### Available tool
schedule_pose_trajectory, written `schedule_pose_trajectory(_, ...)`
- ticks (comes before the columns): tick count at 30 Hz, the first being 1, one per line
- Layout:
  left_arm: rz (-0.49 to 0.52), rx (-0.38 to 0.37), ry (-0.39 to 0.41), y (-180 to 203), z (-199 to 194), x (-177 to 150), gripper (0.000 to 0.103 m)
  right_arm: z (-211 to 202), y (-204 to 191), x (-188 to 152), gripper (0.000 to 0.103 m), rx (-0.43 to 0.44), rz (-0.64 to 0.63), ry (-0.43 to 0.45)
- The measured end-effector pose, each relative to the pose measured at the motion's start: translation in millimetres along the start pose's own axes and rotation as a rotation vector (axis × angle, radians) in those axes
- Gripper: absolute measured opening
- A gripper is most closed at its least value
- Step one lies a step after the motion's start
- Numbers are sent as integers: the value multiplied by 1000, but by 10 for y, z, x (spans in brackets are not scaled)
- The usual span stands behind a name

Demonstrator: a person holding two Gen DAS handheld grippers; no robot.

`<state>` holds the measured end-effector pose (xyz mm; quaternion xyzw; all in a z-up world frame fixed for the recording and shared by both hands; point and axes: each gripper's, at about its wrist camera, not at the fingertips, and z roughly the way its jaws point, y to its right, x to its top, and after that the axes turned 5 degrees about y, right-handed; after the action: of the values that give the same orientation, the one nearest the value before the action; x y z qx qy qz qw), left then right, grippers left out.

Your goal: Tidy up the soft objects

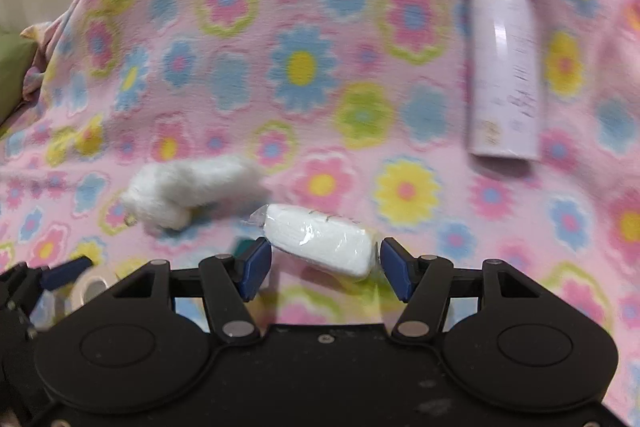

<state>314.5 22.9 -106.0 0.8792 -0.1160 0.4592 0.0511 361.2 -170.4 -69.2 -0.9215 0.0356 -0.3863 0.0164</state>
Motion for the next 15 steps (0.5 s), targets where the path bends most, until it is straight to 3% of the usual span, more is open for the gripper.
schedule_pose_trajectory(6, 1, 1, -1, 3, -2, 1, 85, -217, 304, -285, 60, -47, 18, -70)
schedule_pose_trajectory(10, 1, 2, -1, 2, -1, 0, 85, -336, 362, -447, 76, -80, 0, -88)
schedule_pose_trajectory(15, 3, 4, 0, 3, 0, -1, 85, -403, 355, -429, 86, -74, -15, -49)
